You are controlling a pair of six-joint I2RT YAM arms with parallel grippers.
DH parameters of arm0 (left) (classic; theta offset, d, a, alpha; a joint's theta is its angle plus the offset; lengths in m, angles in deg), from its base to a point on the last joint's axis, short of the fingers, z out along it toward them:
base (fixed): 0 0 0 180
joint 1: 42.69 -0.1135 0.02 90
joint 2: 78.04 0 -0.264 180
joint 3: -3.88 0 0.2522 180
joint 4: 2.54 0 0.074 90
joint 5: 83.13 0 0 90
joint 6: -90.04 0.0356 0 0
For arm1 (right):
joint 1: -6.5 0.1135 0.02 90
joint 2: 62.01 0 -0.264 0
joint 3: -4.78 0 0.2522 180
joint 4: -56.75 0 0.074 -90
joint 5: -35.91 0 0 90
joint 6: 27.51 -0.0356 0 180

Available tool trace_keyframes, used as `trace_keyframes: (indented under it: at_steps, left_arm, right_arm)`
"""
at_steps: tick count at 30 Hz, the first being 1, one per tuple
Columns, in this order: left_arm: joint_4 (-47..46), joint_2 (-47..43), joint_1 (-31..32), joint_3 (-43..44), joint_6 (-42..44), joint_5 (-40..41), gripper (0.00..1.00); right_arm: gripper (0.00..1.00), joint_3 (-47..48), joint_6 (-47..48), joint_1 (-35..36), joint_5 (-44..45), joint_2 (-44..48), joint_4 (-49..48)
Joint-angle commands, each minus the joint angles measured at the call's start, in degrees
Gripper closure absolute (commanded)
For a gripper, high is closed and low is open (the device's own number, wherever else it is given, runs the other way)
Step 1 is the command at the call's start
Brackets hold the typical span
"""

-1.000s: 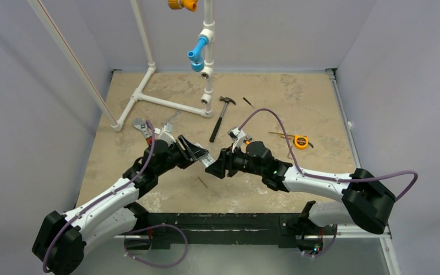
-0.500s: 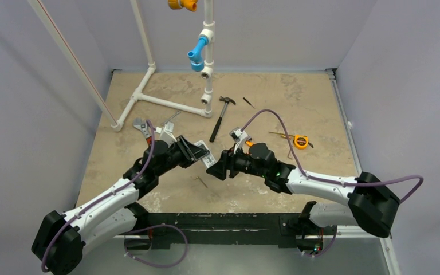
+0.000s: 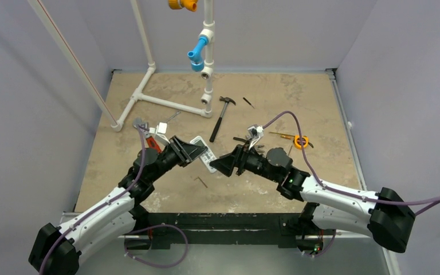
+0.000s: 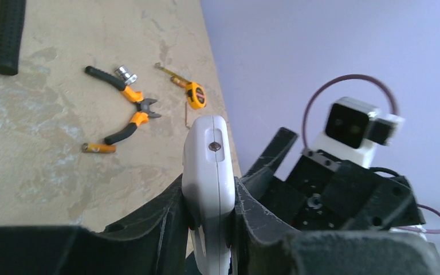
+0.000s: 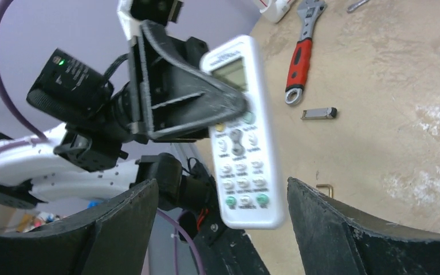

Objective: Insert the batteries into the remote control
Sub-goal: Pick up the remote control from the center of the board.

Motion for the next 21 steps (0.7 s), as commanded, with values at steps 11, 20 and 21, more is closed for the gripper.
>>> trace_keyframes:
  at_steps: [11, 20, 21]
  left_arm:
    - [-23.6, -1.0, -0.1, -3.4, -7.3, 0.0, 1.00]
    - [-31.0, 1.4, -0.1, -6.5, -9.4, -1.2, 1.00]
    - [-30.8, 1.1, -0.1, -6.6, -9.2, -1.2, 1.00]
  right_arm:
    - [0.30, -9.5, -22.9, -0.8, -0.7, -10.7, -38.4]
    - [0.48, -9.0, -27.8, -0.9, -3.1, -22.0, -56.5]
    - [0.50, -8.8, -28.1, -0.9, -3.3, -22.8, -57.7]
